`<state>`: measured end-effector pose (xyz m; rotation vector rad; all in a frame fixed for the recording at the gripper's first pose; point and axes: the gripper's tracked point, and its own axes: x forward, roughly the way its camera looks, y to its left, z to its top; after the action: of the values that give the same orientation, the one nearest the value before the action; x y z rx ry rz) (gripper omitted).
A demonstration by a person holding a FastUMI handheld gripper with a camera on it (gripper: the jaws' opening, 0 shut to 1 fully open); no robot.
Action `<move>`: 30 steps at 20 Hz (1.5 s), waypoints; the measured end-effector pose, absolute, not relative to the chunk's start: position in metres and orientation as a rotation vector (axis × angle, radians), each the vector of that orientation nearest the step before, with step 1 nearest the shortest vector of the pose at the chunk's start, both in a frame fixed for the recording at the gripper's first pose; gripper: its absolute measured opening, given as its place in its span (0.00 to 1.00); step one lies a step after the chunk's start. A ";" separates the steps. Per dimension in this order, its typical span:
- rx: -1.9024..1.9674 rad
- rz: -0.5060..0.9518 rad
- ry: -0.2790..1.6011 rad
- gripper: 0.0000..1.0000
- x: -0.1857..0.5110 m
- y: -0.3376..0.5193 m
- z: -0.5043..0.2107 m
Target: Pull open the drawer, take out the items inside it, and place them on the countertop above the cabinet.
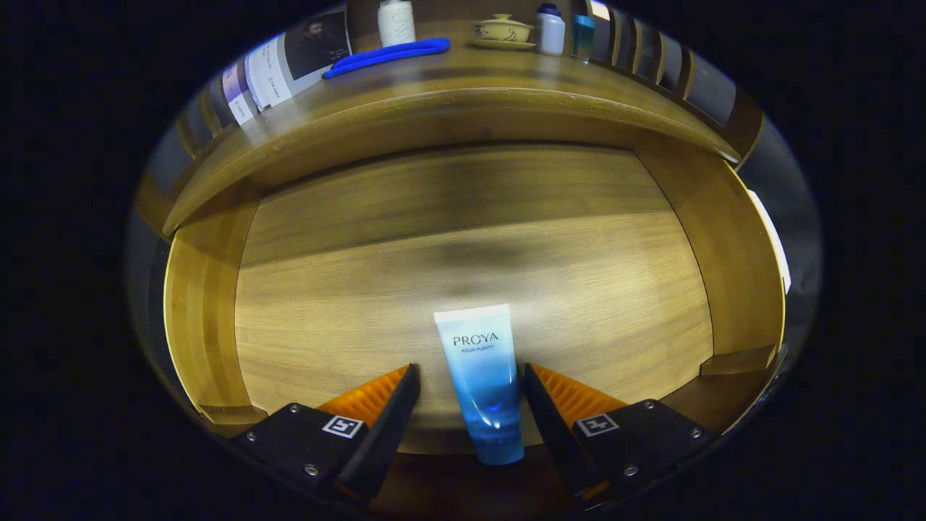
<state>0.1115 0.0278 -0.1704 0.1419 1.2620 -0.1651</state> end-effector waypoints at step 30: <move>0.145 -0.102 0.652 0.52 0.163 0.035 -0.062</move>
<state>0.1632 0.0349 -0.0619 0.1449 0.6523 -0.1024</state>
